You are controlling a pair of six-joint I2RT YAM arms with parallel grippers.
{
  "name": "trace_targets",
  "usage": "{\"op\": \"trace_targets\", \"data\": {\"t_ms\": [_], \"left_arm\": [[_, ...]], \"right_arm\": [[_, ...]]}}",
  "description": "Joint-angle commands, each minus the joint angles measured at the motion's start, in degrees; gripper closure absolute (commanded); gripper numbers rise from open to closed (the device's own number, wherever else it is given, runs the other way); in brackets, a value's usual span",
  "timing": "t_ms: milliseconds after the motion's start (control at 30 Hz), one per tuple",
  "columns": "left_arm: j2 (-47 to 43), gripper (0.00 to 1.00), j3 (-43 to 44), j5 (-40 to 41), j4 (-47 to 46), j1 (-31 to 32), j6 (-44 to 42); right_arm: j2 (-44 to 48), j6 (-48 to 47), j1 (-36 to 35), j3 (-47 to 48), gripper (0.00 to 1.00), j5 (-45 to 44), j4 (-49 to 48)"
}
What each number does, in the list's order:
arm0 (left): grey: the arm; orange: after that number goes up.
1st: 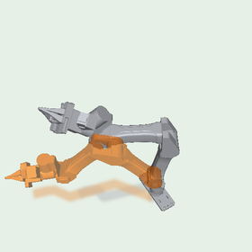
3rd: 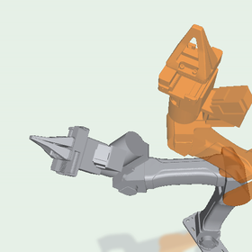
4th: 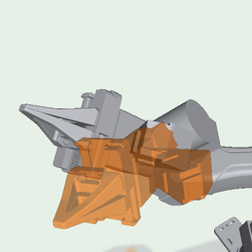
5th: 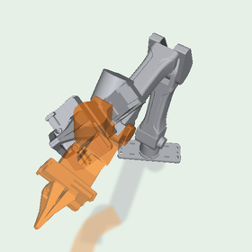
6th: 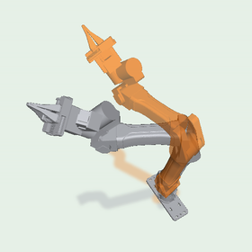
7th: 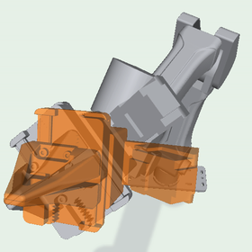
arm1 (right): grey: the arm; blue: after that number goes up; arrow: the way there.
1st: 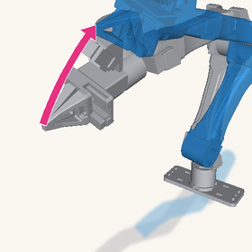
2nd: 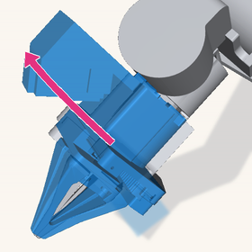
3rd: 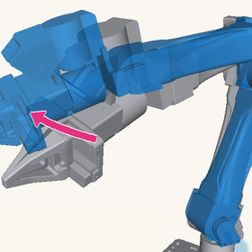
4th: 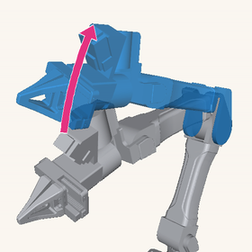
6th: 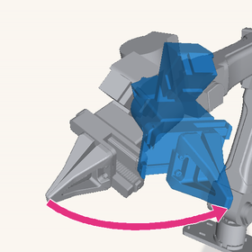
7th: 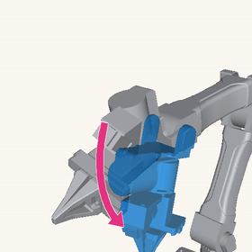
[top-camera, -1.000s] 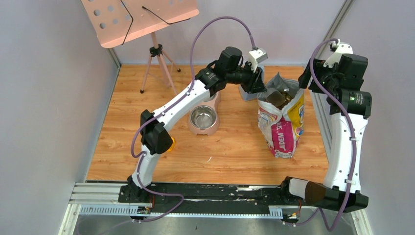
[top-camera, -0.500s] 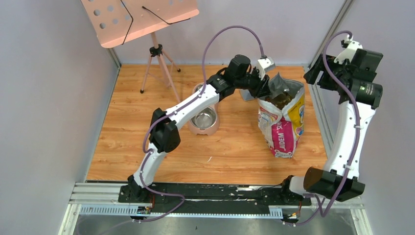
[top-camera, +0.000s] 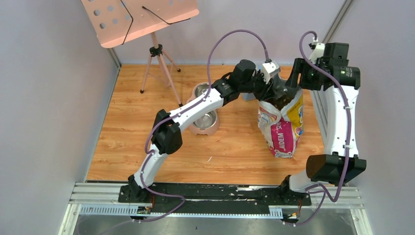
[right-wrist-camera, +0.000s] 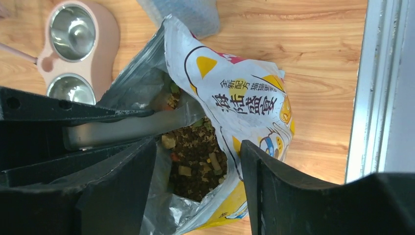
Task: Serve the pet food
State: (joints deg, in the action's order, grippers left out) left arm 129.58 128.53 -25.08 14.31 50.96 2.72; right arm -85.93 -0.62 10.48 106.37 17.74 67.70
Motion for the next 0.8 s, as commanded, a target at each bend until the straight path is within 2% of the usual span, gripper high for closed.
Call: {"op": "trace_targets", "data": {"t_ms": [0,167,333,367,433,467,500,600,767], "left_arm": [[-1.5,1.00,1.1,0.7,-1.0,-0.1,2.3],[-2.4,1.00,1.0,-1.0,1.6,-0.8,3.7],[-3.5,1.00,1.1,-1.6,3.9,-2.3,4.1],[-3.6,1.00,1.1,-1.8,4.0,-2.4,4.1],[-3.8,1.00,1.2,-2.5,4.3,-2.5,4.0],[-3.9,1.00,1.2,-2.9,4.5,-2.5,4.0],[-4.0,1.00,1.4,-3.5,4.7,-2.5,3.9],[-4.2,1.00,1.8,-3.7,6.1,-2.5,2.3],[-5.9,1.00,3.8,-4.4,10.6,-4.1,-0.8]], "right_arm": [[1.7,-3.0,-3.9,1.6,0.40,-9.3,2.0],[2.2,-6.0,-7.0,-0.1,0.66,-17.2,1.7],[2.0,-8.1,-8.6,-2.1,0.65,-23.1,0.9],[2.1,-8.3,-8.9,-2.2,0.68,-23.1,0.9],[2.0,-8.9,-10.0,-2.2,0.80,-23.2,0.9],[1.9,-9.2,-10.1,-2.0,0.96,-22.5,1.1],[1.8,-9.3,-11.6,-1.7,1.00,-21.4,1.4],[1.6,-9.3,-15.6,-0.2,1.00,-16.2,1.3],[0.3,-10.1,-25.0,4.5,1.00,-13.8,-0.9]]}}
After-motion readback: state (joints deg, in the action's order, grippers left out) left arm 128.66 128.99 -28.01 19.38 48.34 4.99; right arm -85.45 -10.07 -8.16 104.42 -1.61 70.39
